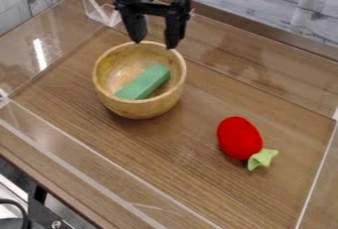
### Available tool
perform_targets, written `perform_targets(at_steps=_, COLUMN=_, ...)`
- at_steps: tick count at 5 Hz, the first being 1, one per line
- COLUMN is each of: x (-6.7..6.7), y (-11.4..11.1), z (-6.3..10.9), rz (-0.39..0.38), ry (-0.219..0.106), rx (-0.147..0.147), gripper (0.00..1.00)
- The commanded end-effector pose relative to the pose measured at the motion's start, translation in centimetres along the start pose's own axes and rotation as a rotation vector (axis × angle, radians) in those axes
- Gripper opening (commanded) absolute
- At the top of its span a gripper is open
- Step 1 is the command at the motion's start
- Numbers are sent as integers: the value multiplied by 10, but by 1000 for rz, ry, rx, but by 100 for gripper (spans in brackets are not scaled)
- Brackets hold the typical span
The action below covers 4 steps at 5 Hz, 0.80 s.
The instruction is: Put the green object in the brown bowl
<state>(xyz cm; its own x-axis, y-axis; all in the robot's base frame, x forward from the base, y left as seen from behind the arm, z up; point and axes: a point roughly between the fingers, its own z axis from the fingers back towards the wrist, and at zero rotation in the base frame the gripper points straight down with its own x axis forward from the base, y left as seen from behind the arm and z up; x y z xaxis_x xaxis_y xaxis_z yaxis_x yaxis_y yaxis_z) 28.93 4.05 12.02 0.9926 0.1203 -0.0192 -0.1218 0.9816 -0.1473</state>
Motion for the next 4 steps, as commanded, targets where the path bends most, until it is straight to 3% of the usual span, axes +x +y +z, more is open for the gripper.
perform_targets(at_steps=1, x=4, y=-10, z=10, rz=14, ry=-63, rx=2, gripper=100)
perform_targets(at_steps=2, x=4, y=-14, z=-1, rz=22, ry=-47, rx=-3, gripper=100)
perform_targets(at_steps=4, x=5, y=-37, z=1, rz=-129, ry=-8, rx=2, gripper=100)
